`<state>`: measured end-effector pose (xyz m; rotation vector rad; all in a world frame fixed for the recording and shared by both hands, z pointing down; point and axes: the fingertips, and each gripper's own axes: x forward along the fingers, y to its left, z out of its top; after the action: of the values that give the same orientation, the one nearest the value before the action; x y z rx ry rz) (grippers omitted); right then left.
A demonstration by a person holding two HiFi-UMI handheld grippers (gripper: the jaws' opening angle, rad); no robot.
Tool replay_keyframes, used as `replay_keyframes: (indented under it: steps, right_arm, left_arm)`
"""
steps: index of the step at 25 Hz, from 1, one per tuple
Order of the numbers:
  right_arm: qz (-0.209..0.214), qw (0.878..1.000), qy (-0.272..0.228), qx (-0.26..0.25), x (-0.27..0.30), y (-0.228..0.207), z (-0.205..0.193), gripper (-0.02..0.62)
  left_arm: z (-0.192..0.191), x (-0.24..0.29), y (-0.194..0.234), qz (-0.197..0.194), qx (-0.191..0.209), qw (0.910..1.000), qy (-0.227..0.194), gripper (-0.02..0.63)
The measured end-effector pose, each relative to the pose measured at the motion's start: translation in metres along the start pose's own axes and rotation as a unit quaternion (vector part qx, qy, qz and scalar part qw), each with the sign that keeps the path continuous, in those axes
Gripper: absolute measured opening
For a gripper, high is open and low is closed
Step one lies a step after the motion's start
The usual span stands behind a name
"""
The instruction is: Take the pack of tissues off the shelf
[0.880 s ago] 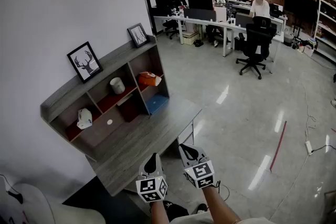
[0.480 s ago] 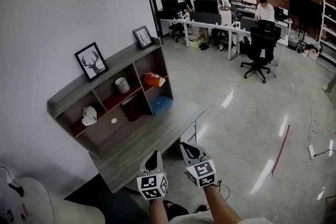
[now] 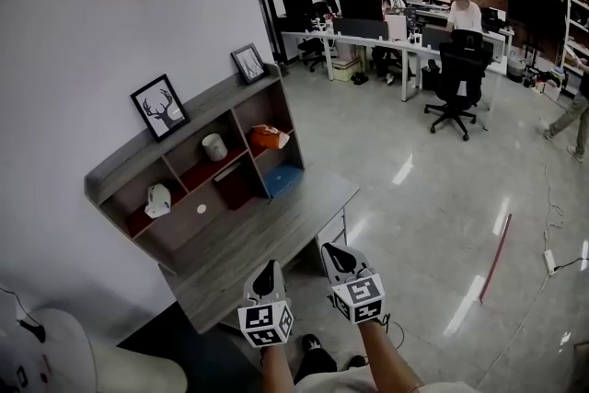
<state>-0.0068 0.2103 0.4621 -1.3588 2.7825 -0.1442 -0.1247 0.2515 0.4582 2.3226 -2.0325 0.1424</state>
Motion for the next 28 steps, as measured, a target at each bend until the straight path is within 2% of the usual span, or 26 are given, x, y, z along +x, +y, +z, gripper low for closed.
replay_keyframes:
  steps: [5, 11, 18, 23, 28]
  right_arm:
    - [-0.007, 1.000, 0.005, 0.024, -0.001, -0.013, -0.006, 0.015]
    - [-0.018, 1.000, 0.011, 0.022, 0.010, -0.025, -0.013, 0.015]
    - [-0.016, 1.000, 0.020, 0.012, 0.035, -0.046, -0.010, 0.015]
    - [-0.013, 0.999, 0.028, 0.033, 0.058, -0.070, -0.011, 0.015]
    - [-0.010, 0.999, 0.048, 0.016, 0.090, -0.094, -0.016, 0.015]
  left_arm:
    - [-0.001, -0.001, 0.002, 0.002, 0.003, 1.0000, 0.006, 0.008]
    - [-0.013, 0.021, -0.002, -0.007, -0.002, 0.9998, 0.018, 0.008]
    - [-0.007, 0.064, -0.008, -0.026, -0.006, 0.9996, 0.013, 0.008]
    - [-0.006, 0.098, -0.006, -0.029, -0.015, 0.9994, 0.012, 0.008]
    - [-0.005, 0.142, -0.002, -0.028, -0.024, 0.9992, 0.013, 0.008]
